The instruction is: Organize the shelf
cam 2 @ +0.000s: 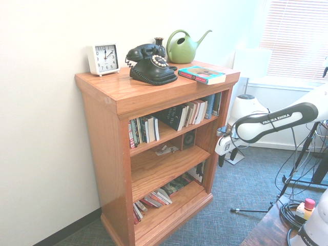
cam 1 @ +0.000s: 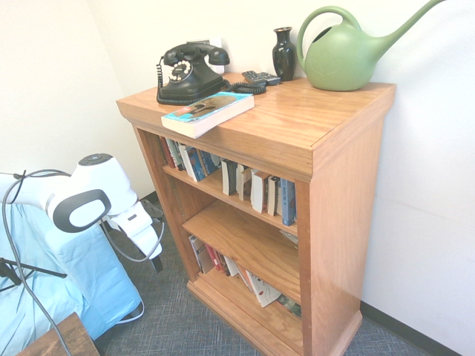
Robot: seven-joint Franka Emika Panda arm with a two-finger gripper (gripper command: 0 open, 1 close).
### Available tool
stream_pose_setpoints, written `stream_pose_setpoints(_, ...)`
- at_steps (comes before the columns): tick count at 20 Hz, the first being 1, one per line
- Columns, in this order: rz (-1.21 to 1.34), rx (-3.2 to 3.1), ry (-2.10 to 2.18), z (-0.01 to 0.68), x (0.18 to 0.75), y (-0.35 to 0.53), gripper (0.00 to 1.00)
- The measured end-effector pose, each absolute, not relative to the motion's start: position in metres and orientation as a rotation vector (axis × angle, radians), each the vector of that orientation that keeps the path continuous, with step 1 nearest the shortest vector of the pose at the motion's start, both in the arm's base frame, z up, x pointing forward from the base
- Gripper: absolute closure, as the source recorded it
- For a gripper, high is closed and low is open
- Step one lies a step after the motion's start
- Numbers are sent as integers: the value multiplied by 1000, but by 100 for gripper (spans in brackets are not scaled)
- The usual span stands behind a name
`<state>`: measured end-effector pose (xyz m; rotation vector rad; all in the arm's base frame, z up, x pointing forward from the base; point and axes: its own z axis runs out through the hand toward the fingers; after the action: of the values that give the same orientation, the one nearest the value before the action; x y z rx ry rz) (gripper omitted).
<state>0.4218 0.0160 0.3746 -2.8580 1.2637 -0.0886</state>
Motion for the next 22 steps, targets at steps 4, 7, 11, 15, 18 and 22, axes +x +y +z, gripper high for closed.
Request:
stream_pose_setpoints(4,-105,-2884,1258,375,424,11,0)
stream_pose_setpoints(7,-201,-2943,1281,392,430,-13,0)
stream_pose_setpoints(11,-412,-3051,1357,445,432,-33,0)
stream_pose_setpoints(15,-641,-3186,1422,488,418,-28,0)
stream_pose_setpoints(18,-822,-3291,1465,511,412,-9,0)
stream_pose_setpoints(22,-1034,-3442,1549,529,409,16,0)
